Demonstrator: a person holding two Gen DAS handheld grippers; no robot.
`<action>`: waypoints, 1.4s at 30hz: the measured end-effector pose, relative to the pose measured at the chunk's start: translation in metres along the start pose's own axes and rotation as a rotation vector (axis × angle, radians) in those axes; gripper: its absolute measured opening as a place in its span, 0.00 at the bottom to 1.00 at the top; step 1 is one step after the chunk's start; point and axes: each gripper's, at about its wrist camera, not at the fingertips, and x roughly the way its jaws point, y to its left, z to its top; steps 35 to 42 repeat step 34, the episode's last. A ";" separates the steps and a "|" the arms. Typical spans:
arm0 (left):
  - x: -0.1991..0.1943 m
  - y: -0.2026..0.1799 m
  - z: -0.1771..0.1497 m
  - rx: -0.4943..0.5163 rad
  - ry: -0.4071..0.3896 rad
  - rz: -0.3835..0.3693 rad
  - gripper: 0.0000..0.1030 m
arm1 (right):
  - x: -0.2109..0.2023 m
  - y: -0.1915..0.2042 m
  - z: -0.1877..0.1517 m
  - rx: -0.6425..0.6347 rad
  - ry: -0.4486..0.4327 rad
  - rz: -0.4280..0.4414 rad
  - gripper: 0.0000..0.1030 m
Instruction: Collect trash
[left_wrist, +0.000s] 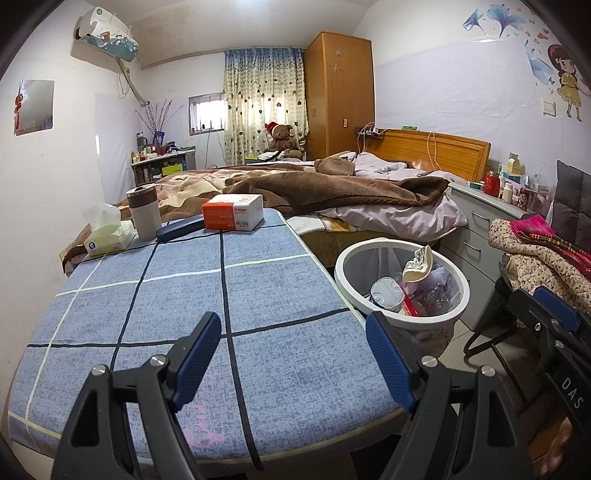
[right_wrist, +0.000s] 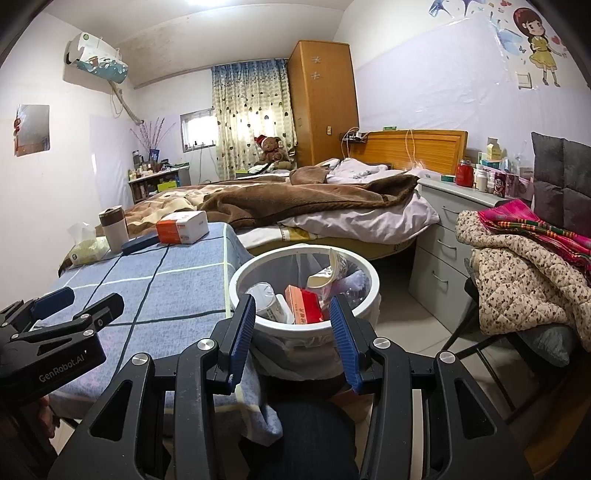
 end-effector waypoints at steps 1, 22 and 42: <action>0.000 0.000 0.000 -0.001 0.000 -0.001 0.80 | 0.000 -0.001 0.000 0.001 0.000 -0.001 0.42; 0.000 0.001 0.000 -0.001 0.001 -0.002 0.80 | 0.000 0.002 0.000 0.001 0.004 0.000 0.42; 0.001 0.001 -0.002 -0.003 0.005 0.001 0.80 | 0.000 0.003 0.000 -0.001 0.004 -0.001 0.42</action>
